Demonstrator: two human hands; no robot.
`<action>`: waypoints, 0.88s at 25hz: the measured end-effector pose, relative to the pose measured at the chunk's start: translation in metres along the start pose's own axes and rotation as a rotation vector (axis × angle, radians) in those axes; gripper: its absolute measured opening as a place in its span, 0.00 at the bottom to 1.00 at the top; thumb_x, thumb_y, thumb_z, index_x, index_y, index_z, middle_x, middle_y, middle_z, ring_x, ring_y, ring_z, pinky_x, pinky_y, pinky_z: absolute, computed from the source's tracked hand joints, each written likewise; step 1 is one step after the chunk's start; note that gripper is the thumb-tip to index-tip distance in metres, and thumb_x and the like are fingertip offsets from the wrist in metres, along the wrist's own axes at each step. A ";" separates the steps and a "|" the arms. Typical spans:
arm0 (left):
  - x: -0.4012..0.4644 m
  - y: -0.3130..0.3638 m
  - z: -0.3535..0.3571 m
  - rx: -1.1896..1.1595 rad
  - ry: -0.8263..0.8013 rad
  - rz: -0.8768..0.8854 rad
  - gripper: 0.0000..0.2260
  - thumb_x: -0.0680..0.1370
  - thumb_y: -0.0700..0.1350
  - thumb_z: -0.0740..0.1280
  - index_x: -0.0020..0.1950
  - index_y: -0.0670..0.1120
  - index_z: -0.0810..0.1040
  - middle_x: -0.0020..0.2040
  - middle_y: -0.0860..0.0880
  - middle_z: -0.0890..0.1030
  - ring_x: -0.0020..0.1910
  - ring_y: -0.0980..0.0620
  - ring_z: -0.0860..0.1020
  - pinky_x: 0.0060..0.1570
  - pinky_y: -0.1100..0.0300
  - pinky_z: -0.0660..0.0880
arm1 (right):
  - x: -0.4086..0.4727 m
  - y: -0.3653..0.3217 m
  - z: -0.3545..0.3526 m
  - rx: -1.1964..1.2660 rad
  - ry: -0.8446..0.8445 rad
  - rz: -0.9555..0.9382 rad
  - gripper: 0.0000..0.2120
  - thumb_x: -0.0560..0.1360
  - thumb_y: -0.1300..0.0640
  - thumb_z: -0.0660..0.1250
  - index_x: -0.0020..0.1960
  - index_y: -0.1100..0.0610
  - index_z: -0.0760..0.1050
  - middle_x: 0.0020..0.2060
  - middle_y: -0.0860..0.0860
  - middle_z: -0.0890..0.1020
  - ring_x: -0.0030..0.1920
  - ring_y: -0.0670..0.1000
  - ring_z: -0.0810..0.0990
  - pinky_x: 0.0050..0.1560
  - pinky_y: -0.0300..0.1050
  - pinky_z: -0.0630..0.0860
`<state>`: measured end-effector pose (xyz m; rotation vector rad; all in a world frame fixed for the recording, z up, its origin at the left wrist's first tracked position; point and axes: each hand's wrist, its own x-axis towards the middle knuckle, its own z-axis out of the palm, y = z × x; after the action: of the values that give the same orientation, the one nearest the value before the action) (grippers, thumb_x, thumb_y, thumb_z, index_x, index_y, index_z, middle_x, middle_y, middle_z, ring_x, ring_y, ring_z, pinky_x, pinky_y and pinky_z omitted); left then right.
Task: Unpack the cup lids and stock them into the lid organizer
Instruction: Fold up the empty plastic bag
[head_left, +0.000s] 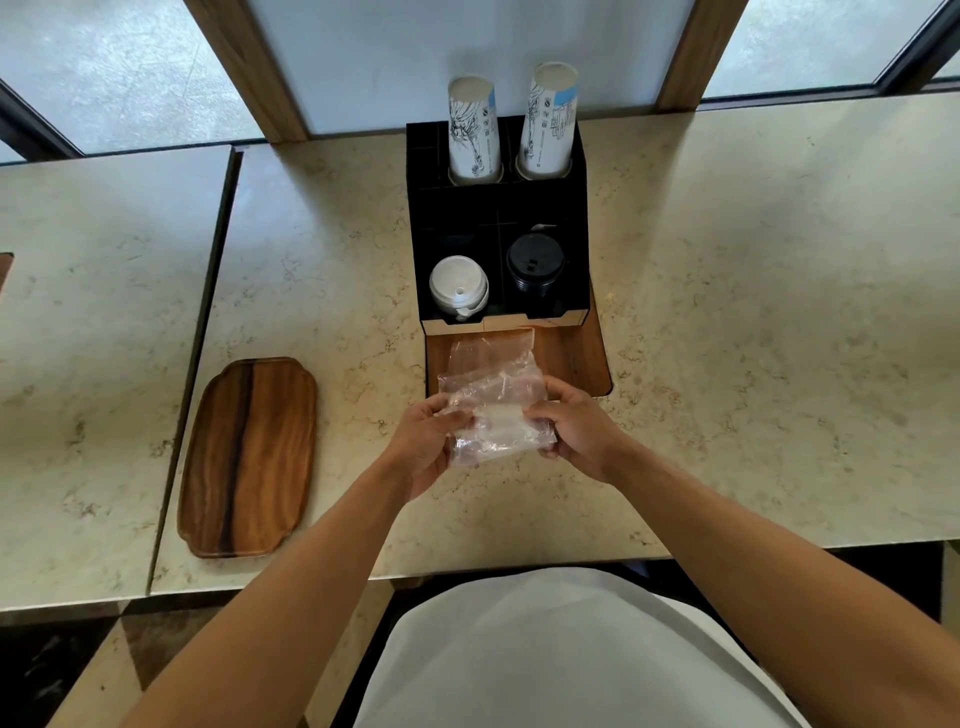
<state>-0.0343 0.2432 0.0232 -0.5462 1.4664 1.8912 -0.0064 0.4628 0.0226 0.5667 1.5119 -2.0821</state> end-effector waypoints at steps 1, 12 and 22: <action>0.000 0.001 0.002 -0.023 0.009 -0.010 0.12 0.79 0.32 0.67 0.61 0.38 0.79 0.53 0.38 0.84 0.42 0.41 0.84 0.29 0.53 0.81 | 0.000 0.000 0.001 0.073 -0.014 0.018 0.15 0.79 0.67 0.63 0.50 0.50 0.84 0.34 0.53 0.77 0.27 0.49 0.70 0.25 0.42 0.67; -0.004 0.002 0.007 -0.554 -0.145 -0.191 0.18 0.74 0.31 0.61 0.62 0.38 0.80 0.54 0.32 0.82 0.42 0.37 0.85 0.32 0.58 0.83 | 0.004 0.008 0.007 0.587 0.038 0.147 0.21 0.81 0.70 0.52 0.56 0.59 0.83 0.27 0.51 0.71 0.23 0.46 0.67 0.24 0.41 0.68; -0.002 0.009 0.006 -0.237 -0.086 -0.223 0.21 0.79 0.55 0.68 0.60 0.38 0.81 0.50 0.41 0.84 0.38 0.46 0.83 0.32 0.56 0.80 | 0.004 -0.002 -0.002 0.442 -0.100 0.214 0.25 0.79 0.40 0.62 0.52 0.61 0.85 0.41 0.57 0.83 0.38 0.53 0.80 0.36 0.48 0.79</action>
<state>-0.0384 0.2473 0.0324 -0.6982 1.0847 1.8952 -0.0103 0.4650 0.0210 0.7348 0.8910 -2.2404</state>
